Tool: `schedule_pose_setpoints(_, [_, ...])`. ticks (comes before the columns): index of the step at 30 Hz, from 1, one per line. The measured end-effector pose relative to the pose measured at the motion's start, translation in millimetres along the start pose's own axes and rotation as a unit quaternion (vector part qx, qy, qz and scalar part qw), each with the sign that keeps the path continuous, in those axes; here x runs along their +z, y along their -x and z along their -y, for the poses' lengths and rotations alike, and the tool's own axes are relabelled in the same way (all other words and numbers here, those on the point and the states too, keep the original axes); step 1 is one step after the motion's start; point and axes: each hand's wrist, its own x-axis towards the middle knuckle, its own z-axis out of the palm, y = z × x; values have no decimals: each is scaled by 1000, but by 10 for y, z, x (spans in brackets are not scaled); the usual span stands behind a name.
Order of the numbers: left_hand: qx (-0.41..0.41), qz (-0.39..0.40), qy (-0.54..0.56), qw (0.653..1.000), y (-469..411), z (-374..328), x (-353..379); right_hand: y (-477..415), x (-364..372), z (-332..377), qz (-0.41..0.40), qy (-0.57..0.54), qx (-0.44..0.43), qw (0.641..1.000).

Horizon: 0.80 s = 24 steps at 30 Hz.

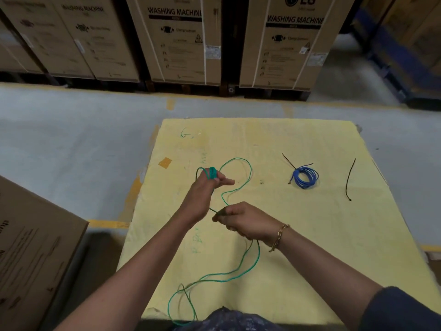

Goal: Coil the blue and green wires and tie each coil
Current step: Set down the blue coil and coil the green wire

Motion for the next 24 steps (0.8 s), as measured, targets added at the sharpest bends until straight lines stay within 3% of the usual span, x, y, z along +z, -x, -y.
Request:
schedule_pose_setpoints(2, [30,26,-163,986,26,58,-35,53,-138,100,36,-40,22,998])
schedule_pose_setpoints(4, [35,52,-256,965,63,70,-83,117,-308,193,42,-24,22,999])
schedule_pose_setpoints(9, [33,102,-294,950,174,4,-42,226,-698,381,-17,126,-72,989])
schedule_pose_setpoints(11, [-8,118,-213,970,185,-47,-16,208,-786,403,-35,152,-106,982])
schedule_pose_setpoints(14, [-87,183,-27,979,213,-118,-1,147,-868,390,-85,82,-146,982])
schedule_pose_setpoints(16, [-128,207,152,958,255,-186,-3,101,-844,354,-119,-1,-152,981])
schedule_pose_setpoints(19, [-137,202,375,894,266,-300,-14,-29,-671,217,-165,-114,-117,973])
schedule_pose_setpoints(21, [-119,171,454,866,241,-361,-8,-105,-481,95,-162,-156,-79,971])
schedule_pose_setpoints(24, [-84,132,492,857,155,-437,-19,-142,-88,-85,-116,-144,-21,983])
